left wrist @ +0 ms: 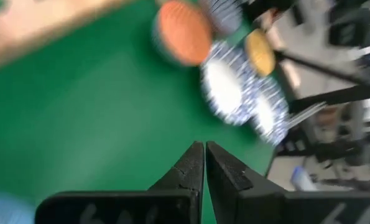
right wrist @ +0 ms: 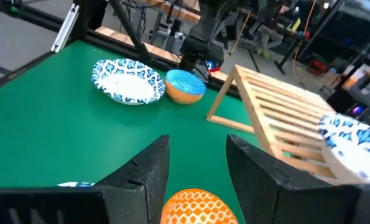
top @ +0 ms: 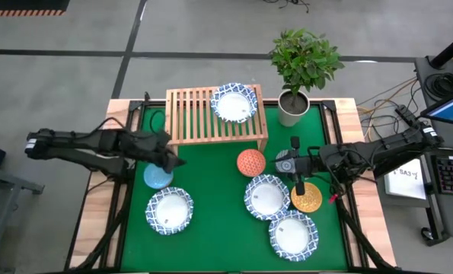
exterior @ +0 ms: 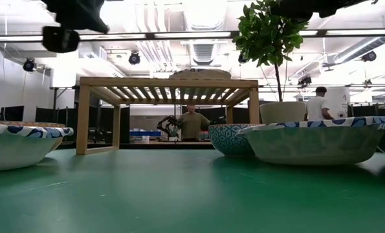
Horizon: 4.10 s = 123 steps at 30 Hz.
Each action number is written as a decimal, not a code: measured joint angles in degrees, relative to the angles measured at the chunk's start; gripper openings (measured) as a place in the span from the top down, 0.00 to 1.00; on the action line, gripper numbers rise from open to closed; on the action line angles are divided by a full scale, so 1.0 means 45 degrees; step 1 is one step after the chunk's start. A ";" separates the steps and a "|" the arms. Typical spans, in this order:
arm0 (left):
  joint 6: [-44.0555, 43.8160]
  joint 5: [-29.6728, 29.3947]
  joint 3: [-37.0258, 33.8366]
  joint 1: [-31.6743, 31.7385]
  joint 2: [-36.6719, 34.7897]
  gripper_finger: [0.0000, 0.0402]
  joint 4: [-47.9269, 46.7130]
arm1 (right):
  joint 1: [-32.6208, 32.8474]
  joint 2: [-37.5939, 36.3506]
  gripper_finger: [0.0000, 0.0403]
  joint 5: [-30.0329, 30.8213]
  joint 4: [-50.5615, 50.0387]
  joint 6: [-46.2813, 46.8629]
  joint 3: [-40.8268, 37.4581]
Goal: Place and stack bowls onto a shelf
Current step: Put the blue bowl on the shelf
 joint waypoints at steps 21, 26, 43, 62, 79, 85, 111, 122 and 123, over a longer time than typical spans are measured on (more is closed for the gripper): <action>-0.6085 0.0814 0.0377 -0.3009 0.2977 1.00 -0.3203 | -0.0010 -0.0106 0.63 0.0010 -0.0164 -0.0300 -0.0034; -0.6062 0.0804 0.0377 -0.3002 0.3528 0.99 -0.4977 | -0.0010 -0.0106 0.63 0.0010 -0.0169 -0.0278 -0.0034; -0.4530 -0.0330 0.0068 -0.1959 0.4840 0.57 -0.5808 | -0.0010 -0.0106 0.63 0.0026 -0.0169 -0.0392 -0.0034; -0.3722 -0.1357 -0.0098 -0.1831 0.6500 0.65 -0.4826 | -0.0146 -0.0106 0.63 0.0136 -0.0353 -0.0343 -0.0036; -0.3720 -0.2218 -0.0357 -0.1835 0.7366 0.93 -0.4220 | -0.0146 -0.0106 0.63 0.0134 -0.0353 -0.0310 -0.0037; -0.3723 -0.2312 -0.0367 -0.1829 0.7323 0.98 -0.4234 | -0.0146 -0.0106 0.63 0.0132 -0.0345 -0.0320 -0.0039; 0.0791 -0.0166 0.5451 -0.2871 0.7157 0.99 -0.9155 | -0.0146 -0.0106 0.63 0.0127 -0.0353 -0.0300 -0.0039; 0.4972 -0.1570 0.8945 -0.3267 0.7190 0.99 -0.8225 | -0.0146 -0.0106 0.63 0.0127 -0.0354 -0.0389 -0.0039; 0.5582 -0.1774 0.9053 -0.3237 0.7190 0.99 -0.8014 | -0.0146 -0.0106 0.63 0.0127 -0.0353 -0.0391 -0.0039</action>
